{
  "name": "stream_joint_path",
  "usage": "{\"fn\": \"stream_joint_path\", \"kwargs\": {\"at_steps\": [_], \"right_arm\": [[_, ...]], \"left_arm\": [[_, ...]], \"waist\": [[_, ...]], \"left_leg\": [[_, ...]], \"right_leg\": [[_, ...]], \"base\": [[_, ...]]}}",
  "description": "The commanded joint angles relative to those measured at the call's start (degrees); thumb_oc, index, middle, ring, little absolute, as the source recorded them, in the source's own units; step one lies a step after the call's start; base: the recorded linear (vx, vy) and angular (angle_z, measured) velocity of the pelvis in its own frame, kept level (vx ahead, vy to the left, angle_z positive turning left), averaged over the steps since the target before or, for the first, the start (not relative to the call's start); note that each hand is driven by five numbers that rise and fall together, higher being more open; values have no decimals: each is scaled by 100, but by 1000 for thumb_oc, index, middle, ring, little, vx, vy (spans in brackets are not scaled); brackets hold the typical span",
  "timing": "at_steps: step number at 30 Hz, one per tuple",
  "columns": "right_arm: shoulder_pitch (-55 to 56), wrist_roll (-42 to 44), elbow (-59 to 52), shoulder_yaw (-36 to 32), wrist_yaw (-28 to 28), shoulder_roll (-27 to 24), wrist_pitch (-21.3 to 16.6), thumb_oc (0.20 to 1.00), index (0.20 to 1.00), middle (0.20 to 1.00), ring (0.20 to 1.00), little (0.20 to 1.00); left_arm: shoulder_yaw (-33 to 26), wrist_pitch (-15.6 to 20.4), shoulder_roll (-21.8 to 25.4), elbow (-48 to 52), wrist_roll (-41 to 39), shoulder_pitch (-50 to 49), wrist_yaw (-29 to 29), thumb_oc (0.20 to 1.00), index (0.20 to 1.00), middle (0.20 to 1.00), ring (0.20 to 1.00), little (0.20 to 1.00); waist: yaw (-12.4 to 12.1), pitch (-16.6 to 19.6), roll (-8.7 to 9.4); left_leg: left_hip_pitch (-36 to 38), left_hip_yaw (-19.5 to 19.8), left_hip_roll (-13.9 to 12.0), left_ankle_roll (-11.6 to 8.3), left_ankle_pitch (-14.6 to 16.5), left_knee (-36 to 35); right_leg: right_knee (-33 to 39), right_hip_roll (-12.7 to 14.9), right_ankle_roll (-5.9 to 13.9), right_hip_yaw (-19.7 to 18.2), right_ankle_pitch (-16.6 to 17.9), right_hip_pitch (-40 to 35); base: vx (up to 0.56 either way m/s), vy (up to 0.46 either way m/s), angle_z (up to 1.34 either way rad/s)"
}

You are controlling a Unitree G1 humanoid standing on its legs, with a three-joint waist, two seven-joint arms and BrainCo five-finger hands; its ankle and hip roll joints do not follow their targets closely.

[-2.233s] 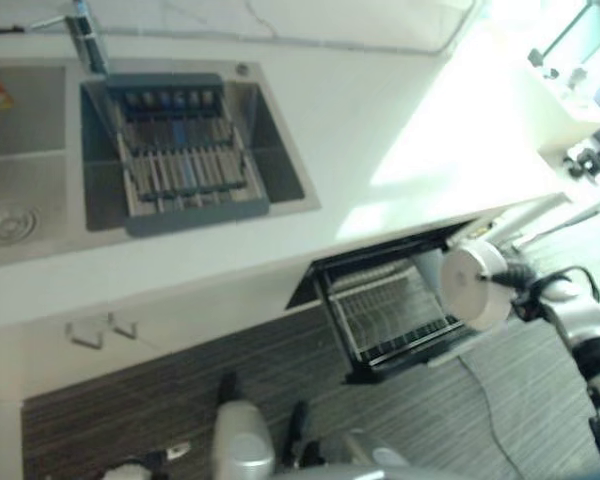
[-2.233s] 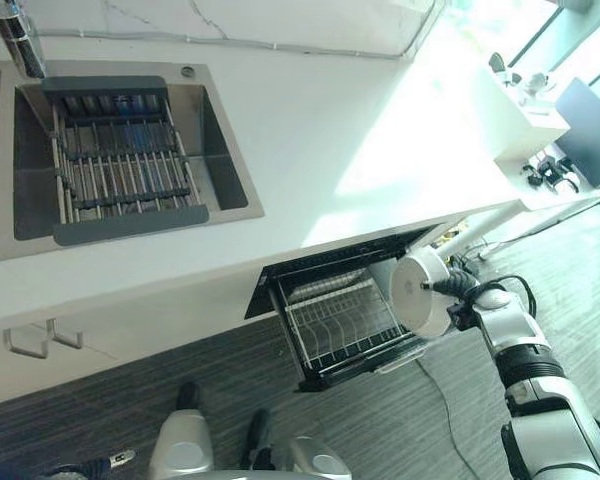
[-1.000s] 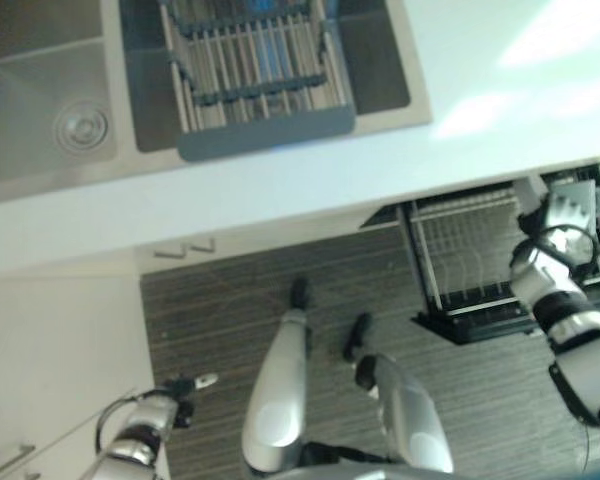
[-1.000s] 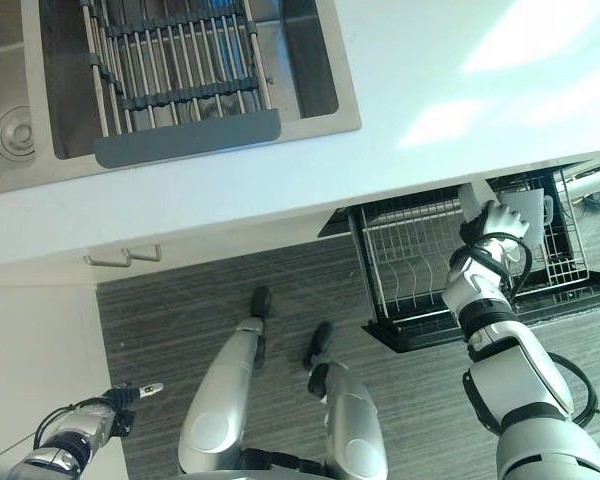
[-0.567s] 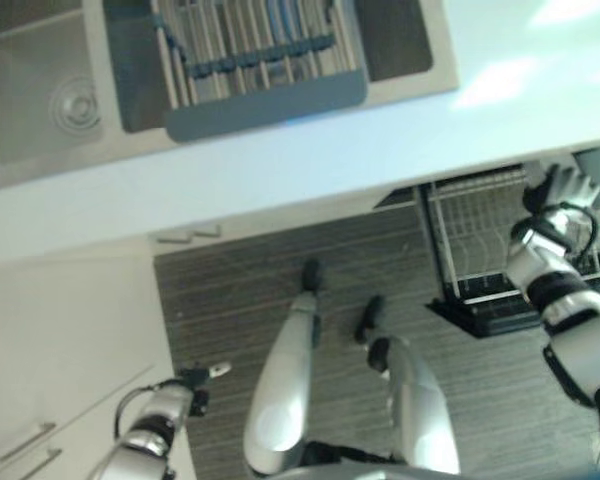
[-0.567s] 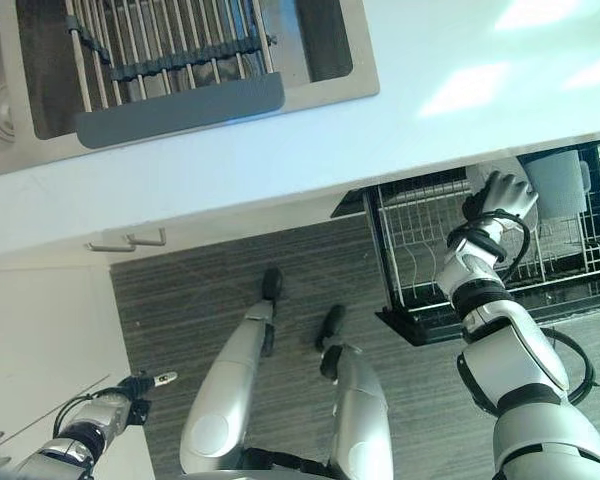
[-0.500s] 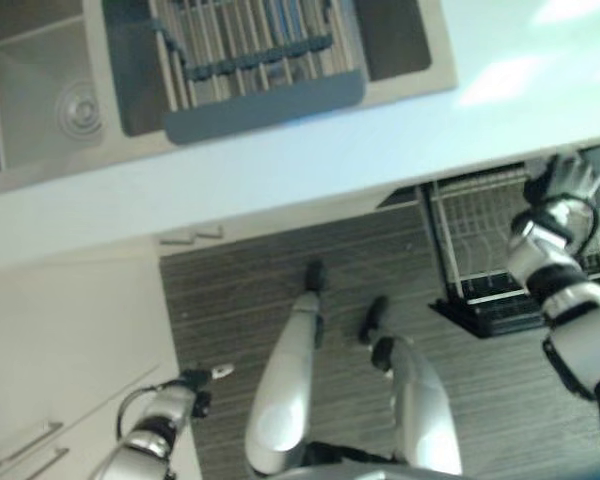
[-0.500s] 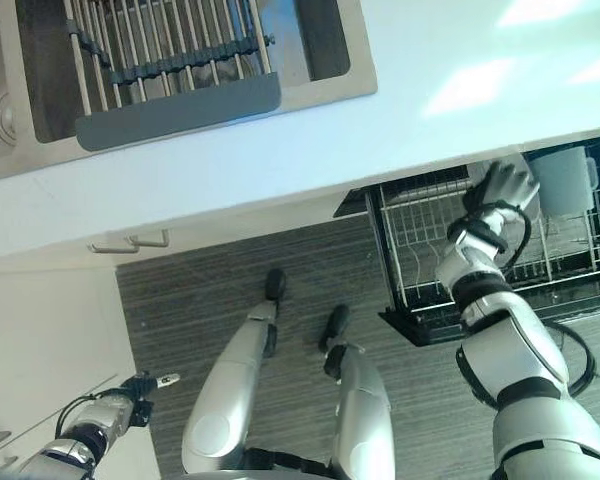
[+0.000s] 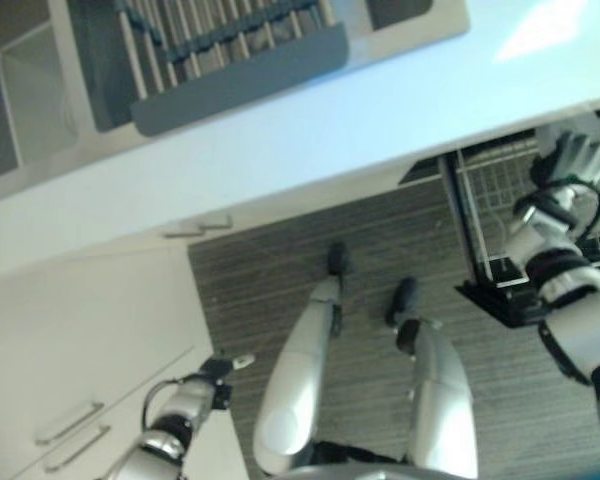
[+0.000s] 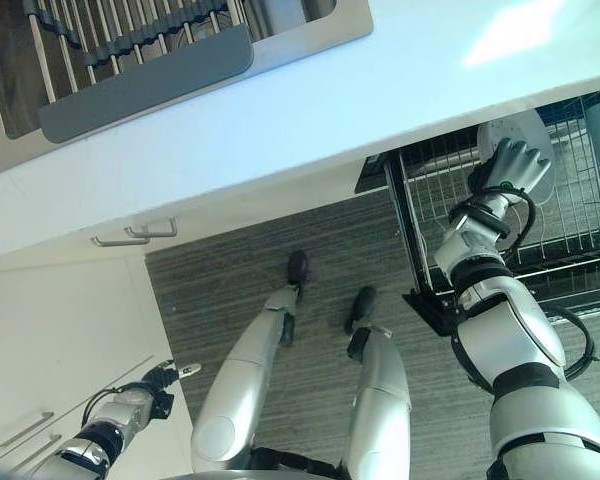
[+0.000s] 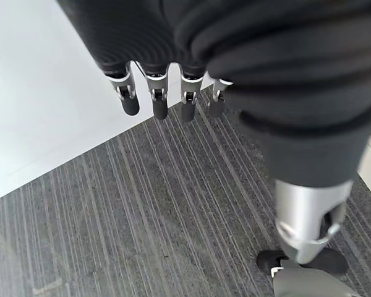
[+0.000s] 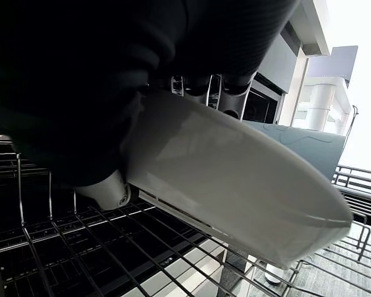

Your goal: Place the dishes in the dishwasher.

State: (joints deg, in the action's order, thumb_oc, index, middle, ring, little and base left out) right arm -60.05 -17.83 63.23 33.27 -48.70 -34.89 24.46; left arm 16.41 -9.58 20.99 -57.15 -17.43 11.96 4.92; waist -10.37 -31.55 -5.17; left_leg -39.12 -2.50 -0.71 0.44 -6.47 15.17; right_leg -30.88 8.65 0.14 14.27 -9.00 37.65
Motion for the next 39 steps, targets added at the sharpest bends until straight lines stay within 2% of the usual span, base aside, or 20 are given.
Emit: {"fn": "stream_joint_path", "kwargs": {"at_steps": [1, 5, 7, 8, 11, 14, 16, 19, 21, 23, 24, 26, 28, 31, 32, 35, 37, 38, 39], "right_arm": [[-130, 375, -214, 194, 103, 6, -285, 1000, 1000, 1000, 1000, 1000], [-84, 948, -222, 56, 112, 211, -645, 1000, 1000, 1000, 1000, 1000], [-61, 1403, -225, -64, 264, 335, -620, 1000, 1000, 1000, 1000, 1000], [-32, 1525, -202, -120, 547, 395, -621, 1000, 1000, 1000, 1000, 1000], [49, 1834, -166, -254, 1644, 644, -1223, 1000, 1000, 1000, 1000, 1000], [94, 2157, -218, -289, 1987, 631, -1362, 1000, 1000, 1000, 1000, 1000], [123, 2508, -262, -402, 2448, 608, -1548, 1000, 1000, 1000, 1000, 1000], [159, 2912, -320, -511, 2669, 581, -1684, 1000, 1000, 1000, 1000, 1000], [161, 3544, -428, -674, 2984, 588, -1883, 1000, 1000, 1000, 1000, 1000], [199, 4005, -516, -814, 3009, 655, -2012, 1000, 1000, 1000, 1000, 1000], [280, 4672, -649, -1020, 2981, 746, -2251, 1000, 1000, 1000, 1000, 1000], [465, 5025, -891, -1381, 2935, 868, -2533, 1000, 1000, 1000, 1000, 1000], [726, 4964, -1231, -1627, 2932, 945, -2678, 1000, 1000, 1000, 1000, 1000], [1056, 4852, -1662, -1737, 2825, 1020, -2657, 1000, 1000, 1000, 1000, 1000], [1241, 4612, -1912, -1743, 2774, 1103, -2688, 1000, 1000, 1000, 1000, 1000], [1641, 4091, -2380, -1660, 2328, 1175, -2604, 1000, 1000, 1000, 1000, 1000], [1812, 3689, -2524, -1656, 1906, 1163, -2370, 1000, 1000, 1000, 1000, 1000], [2024, 3555, -2713, -1604, 1734, 1078, -2201, 1000, 1000, 1000, 1000, 1000], [2083, 3557, -2787, -1600, 1727, 1068, -2191, 1000, 1000, 1000, 1000, 1000]], "left_arm": [[307, -21, -31, -135, -119, -148, 145, 1000, 1000, 1000, 1000, 1000], [395, -1, -78, -61, -153, -197, 147, 1000, 1000, 1000, 1000, 1000], [426, 24, -108, -28, -171, -221, 154, 1000, 1000, 1000, 1000, 1000], [438, 21, -118, 1, -184, -234, 152, 1000, 1000, 1000, 1000, 1000], [457, -44, -99, 119, -241, -240, 162, 1000, 1000, 1000, 1000, 1000], [387, -155, -64, 193, -248, -255, 162, 1000, 1000, 1000, 1000, 1000], [355, -182, -24, 212, -262, -303, 134, 1000, 1000, 1000, 1000, 1000], [294, -215, 16, 226, -239, -357, 74, 1000, 1000, 1000, 1000, 1000], [245, -173, 23, 176, -220, -426, 15, 1000, 1000, 1000, 1000, 1000], [215, -170, 27, 159, -228, -446, -14, 1000, 1000, 1000, 1000, 1000], [168, -143, -31, 126, -210, -489, -26, 1000, 1000, 1000, 1000, 1000], [111, -65, -108, 59, -218, -571, -18, 1000, 1000, 1000, 1000, 1000], [31, -45, -187, -12, -232, -631, 24, 1000, 1000, 1000, 1000, 1000], [-60, -47, -232, -118, -221, -665, 52, 1000, 1000, 1000, 1000, 1000], [-174, -47, -254, -217, -184, -659, 72, 1000, 1000, 1000, 1000, 1000], [-327, -147, -269, -407, -88, -718, 137, 1000, 1000, 1000, 1000, 1000], [-375, -191, -275, -499, -86, -796, 194, 1000, 1000, 1000, 1000, 1000], [-453, -174, -307, -627, -43, -937, 219, 1000, 1000, 1000, 1000, 1000], [-468, -151, -302, -672, -38, -978, 223, 1000, 1000, 1000, 1000, 1000]], "waist": [[-89, 176, -227], [-93, 176, -278], [-91, 176, -290], [-89, 176, -296], [-77, 176, -286], [-61, 176, -270], [-45, 176, -265], [-35, 176, -266], [-17, 176, -262], [-2, 176, -252], [30, 176, -247], [88, 176, -225], [167, 176, -173], [259, 176, -110], [291, 176, -65], [356, 218, 97], [379, 375, 185], [409, 592, 276], [423, 653, 308]], "left_leg": [[79, 271, -33, -112, 776, 327], [50, 276, -5, -107, 748, 286], [53, 275, 5, -108, 750, 282], [60, 267, 7, -107, 754, 281], [88, 230, -6, -107, 763, 289], [77, 205, -25, -90, 799, 375], [83, 185, -32, -95, 801, 405], [107, 167, -34, -90, 798, 403], [172, 142, -50, -94, 787, 371], [230, 117, -66, -102, 783, 356], [321, 76, -87, -104, 788, 339], [516, 27, -101, -113, 814, 288], [763, -29, -125, -128, 844, 242], [1164, -106, -170, -141, 890, 152], [1424, -173, -240, -135, 767, 38], [2069, -281, -343, -169, 811, -109], [2282, -311, -386, -191, 827, -205], [2593, -344, -447, -232, 818, -397], [2694, -354, -461, -248, 807, -465]], "right_leg": [[-189, 187, 532, -181, -11, 65], [-149, 164, 515, -206, 7, 113], [-138, 154, 503, -222, 10, 121], [-136, 150, 497, -226, 9, 121], [-110, 140, 482, -261, 22, 101], [-216, 137, 452, -275, -24, 122], [-251, 124, 435, -285, -46, 114], [-249, 103, 417, -292, -56, 97], [-235, 82, 399, -313, -65, 52], [-226, 76, 390, -318, -70, 6], [-215, 62, 370, -347, -90, -63], [-154, 36, 360, -393, -122, -223], [-70, 25, 367, -426, -138, -450], [68, -14, 364, -463, -164, -834], [270, -88, 315, -446, -14, -1124], [558, -125, 334, -458, 3, -1835], [738, -153, 350, -451, 23, -2094], [1027, -191, 373, -460, 54, -2453], [1106, -199, 388, -466, 66, -2560]], "base": [[-1, 52, -1], [-6, 39, -1], [-8, 33, 1], [-8, 40, 0], [1, 22, -1], [10, 25, -4], [7, 32, -5], [1, 23, -4], [-4, 27, -7], [5, 34, -11], [11, 51, -12], [15, 61, -12], [13, 38, -6], [6, -13, -14], [-21, -76, -12], [76, -127, -16], [144, -94, -10], [205, -105, -12], [201, -85, -17]]}}
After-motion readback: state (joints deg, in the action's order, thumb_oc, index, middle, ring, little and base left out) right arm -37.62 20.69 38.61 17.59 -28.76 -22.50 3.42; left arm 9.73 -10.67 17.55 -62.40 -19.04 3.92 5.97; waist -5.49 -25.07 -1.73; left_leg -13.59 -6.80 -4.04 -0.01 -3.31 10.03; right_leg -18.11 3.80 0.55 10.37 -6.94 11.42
